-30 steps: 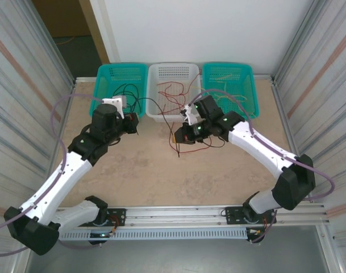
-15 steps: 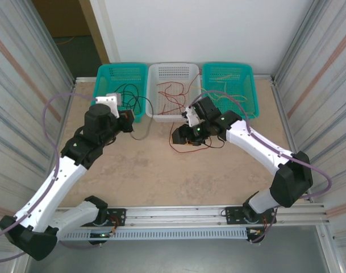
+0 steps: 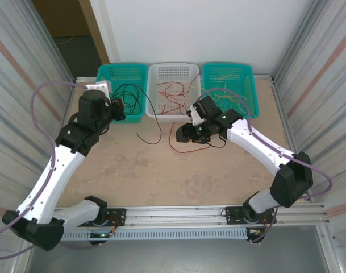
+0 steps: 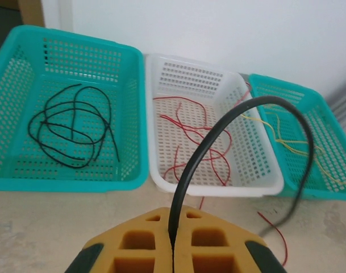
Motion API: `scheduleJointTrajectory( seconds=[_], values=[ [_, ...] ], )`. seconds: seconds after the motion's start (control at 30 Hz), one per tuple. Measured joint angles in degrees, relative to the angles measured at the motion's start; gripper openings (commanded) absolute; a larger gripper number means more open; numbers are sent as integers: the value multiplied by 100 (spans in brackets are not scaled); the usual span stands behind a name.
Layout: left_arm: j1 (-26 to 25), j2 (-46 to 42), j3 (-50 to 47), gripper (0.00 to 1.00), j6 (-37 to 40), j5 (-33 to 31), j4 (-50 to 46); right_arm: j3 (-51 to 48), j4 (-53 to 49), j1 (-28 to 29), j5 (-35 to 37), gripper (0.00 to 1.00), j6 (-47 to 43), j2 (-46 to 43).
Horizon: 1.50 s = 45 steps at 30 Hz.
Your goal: Untangle the cables
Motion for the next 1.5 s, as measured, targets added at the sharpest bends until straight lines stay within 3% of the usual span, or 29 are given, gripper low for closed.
scheduleJointTrajectory(
  seconds=[0.27,0.63,0.67,0.77,0.8,0.93,1.2,1.5],
  values=[
    [1080,1196,1143,0,-249,361,35,2,-107,240,444,61,-103,103],
    [1598,2509,2378,0,-223,446,138,2,-181,487,754,60,-234,439],
    [1617,2618,2435,5,-216,444,138,2,-181,503,765,60,-234,457],
    [1663,2979,2608,48,-210,442,103,2,-181,514,769,60,-234,511],
    [1670,3108,2660,55,-223,442,83,2,-179,514,772,60,-234,529],
    [1683,3375,2660,62,-356,501,-59,22,-181,514,772,60,-236,667],
    [1578,2669,1858,59,-361,597,-15,433,-264,579,1049,48,-527,1690],
    [846,387,-249,57,-448,691,11,1047,-332,761,1493,49,-879,2791]
  ],
)
